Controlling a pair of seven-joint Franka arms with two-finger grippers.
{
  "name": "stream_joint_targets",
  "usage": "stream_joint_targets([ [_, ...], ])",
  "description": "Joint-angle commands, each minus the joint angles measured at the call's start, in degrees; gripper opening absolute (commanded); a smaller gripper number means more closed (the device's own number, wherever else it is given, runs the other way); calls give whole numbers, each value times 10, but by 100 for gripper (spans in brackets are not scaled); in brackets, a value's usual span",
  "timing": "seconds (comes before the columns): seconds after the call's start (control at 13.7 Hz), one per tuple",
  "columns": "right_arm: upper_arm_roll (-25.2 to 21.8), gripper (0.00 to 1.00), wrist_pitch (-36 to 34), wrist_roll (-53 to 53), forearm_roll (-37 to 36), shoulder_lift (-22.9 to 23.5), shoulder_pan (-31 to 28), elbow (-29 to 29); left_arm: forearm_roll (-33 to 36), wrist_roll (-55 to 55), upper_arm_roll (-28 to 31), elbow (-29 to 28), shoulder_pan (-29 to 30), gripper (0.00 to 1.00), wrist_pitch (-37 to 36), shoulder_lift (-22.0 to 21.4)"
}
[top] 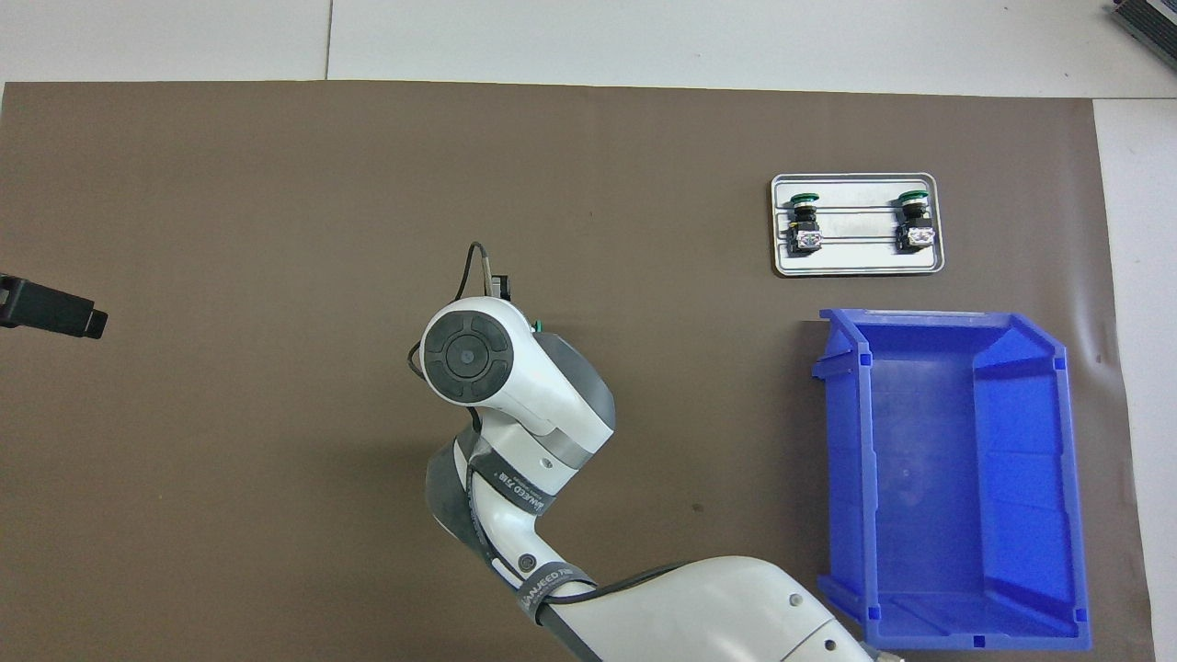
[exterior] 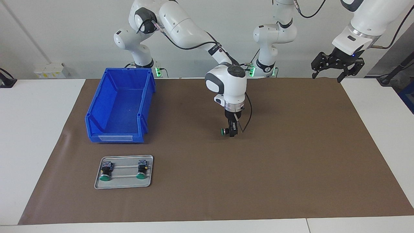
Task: Place and press button with both arms
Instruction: 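Carry the button with the right gripper to mid-table and release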
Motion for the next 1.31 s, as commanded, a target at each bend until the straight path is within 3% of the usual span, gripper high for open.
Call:
stream_joint_targets([
  [0.0, 1, 0, 18, -24, -16, -15, -4, -33, 5, 3, 2, -20, -1, 100, 11, -16],
  [0.22, 1, 0, 33, -26, -16, -20, -4, -45, 6, 3, 2, -20, -1, 100, 11, -16],
  [0.36, 1, 76, 32, -26, -16, -19, -4, -42, 6, 2, 1, -21, -5, 100, 6, -17],
  [0.44, 1, 93, 32, -27, -17, -19, -4, -42, 5, 2, 1, -21, -8, 100, 7, -17],
  [0.8, 1, 99, 10, -65, -66, -25, -4, -27, 6, 10, -7, -19, -11, 100, 16, -16],
  [0.95, 1, 99, 9, -126, -66, -57, -15, -32, 6, 12, -8, -21, -22, 100, 21, -16],
  [1.24, 1, 99, -2, -281, -58, -140, -75, -63, 6, 50, -9, -40, -49, 99, 99, -18],
])
